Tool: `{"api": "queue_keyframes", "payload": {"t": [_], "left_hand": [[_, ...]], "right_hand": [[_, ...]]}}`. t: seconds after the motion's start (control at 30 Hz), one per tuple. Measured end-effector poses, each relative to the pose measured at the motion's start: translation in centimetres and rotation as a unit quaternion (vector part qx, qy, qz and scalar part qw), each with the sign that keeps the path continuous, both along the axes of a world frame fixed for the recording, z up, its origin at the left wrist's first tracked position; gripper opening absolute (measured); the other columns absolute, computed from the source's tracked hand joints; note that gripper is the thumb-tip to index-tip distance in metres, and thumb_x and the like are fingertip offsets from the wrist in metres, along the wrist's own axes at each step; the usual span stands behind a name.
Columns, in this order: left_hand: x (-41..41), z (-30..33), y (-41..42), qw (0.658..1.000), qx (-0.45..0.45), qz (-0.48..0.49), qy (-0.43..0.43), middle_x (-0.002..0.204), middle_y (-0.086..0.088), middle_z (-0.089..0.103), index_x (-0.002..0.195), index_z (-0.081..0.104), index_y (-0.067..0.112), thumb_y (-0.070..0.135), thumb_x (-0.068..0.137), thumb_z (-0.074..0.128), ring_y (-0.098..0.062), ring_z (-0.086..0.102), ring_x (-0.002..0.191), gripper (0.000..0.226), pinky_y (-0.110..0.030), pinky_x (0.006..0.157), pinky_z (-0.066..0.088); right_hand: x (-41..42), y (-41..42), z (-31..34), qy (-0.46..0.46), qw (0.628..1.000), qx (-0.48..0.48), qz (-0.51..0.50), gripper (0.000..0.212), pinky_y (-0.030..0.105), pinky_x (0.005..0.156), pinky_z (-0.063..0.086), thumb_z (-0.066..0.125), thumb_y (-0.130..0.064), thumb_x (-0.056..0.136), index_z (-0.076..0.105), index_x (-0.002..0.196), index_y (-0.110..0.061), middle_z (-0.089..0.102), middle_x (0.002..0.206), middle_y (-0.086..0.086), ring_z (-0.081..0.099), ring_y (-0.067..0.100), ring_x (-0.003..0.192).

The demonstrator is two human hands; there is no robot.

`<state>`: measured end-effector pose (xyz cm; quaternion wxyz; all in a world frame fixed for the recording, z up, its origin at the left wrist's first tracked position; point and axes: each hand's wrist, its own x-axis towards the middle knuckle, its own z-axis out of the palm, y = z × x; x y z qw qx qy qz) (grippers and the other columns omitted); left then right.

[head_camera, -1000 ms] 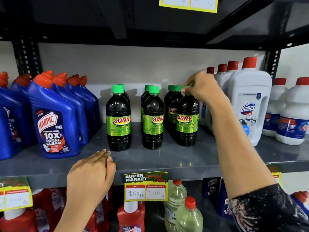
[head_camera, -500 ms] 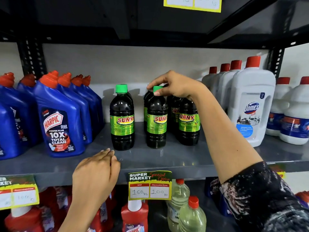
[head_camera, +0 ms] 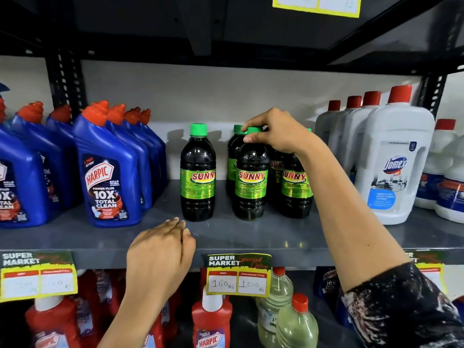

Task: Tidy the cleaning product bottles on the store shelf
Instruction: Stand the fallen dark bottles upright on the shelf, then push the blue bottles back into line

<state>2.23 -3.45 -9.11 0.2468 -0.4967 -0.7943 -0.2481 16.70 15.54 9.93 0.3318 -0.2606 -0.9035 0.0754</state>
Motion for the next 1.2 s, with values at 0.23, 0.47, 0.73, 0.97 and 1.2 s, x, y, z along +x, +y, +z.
{"api": "queue_keyframes", "payload": {"t": [0.23, 0.47, 0.73, 0.97, 1.2], "left_hand": [[-2.1, 1.0, -2.9, 0.996, 0.067, -0.044, -0.037, 0.100, -0.003, 0.076, 0.104, 0.074, 0.016, 0.041, 0.085, 0.039, -0.023, 0.073, 0.086, 0.047, -0.031, 0.070, 0.055], [-14.4, 1.8, -10.4, 0.960, 0.249, 0.118, -0.051, 0.106, -0.028, 0.055, 0.122, 0.047, -0.008, 0.021, 0.078, 0.064, -0.046, 0.052, 0.097, 0.055, -0.052, 0.088, 0.039], [-21.9, 3.6, -11.1, 0.950, 0.137, 0.111, -0.258, 0.154, -0.027, 0.012, 0.149, -0.012, 0.001, 0.049, 0.064, 0.080, -0.041, 0.022, 0.140, 0.134, -0.046, 0.111, 0.024], [-22.8, 3.8, -9.7, 0.945, 0.155, 0.127, -0.260, 0.141, -0.020, 0.031, 0.147, -0.024, 0.009, 0.049, 0.064, 0.079, -0.038, 0.049, 0.118, 0.139, -0.046, 0.084, 0.045], [-23.1, 3.3, -9.6, 0.946, 0.160, 0.139, -0.247, 0.137, -0.019, 0.036, 0.147, -0.024, 0.009, 0.049, 0.069, 0.075, -0.035, 0.053, 0.112, 0.132, -0.036, 0.068, 0.037]], "right_hand": [[0.5, -2.0, -0.8, 0.045, 0.995, 0.044, -0.078, 0.055, 0.033, 0.101, 0.045, 0.069, -0.038, 0.082, 0.054, 0.133, -0.024, 0.063, 0.128, 0.006, 0.061, 0.023, 0.114], [-5.8, -12.8, -9.0, 0.169, 0.978, -0.058, 0.111, 0.015, 0.022, 0.063, 0.051, 0.070, -0.026, 0.082, 0.067, 0.097, -0.025, 0.068, 0.074, 0.000, 0.057, 0.006, 0.058], [-16.3, -16.2, -14.5, 0.097, 0.962, -0.246, 0.068, 0.072, 0.019, 0.081, 0.050, 0.084, -0.025, 0.067, 0.041, 0.125, -0.019, 0.067, 0.099, -0.009, 0.066, 0.005, 0.087], [-17.3, -14.5, -14.0, 0.084, 0.946, -0.302, 0.085, 0.065, 0.043, 0.098, 0.051, 0.090, -0.032, 0.050, 0.060, 0.107, -0.022, 0.075, 0.105, -0.003, 0.069, 0.019, 0.101], [-17.5, -14.0, -14.3, 0.083, 0.943, -0.301, 0.117, 0.051, 0.020, 0.089, 0.052, 0.084, -0.013, 0.067, 0.062, 0.112, -0.021, 0.075, 0.108, -0.007, 0.068, 0.008, 0.102]]}}
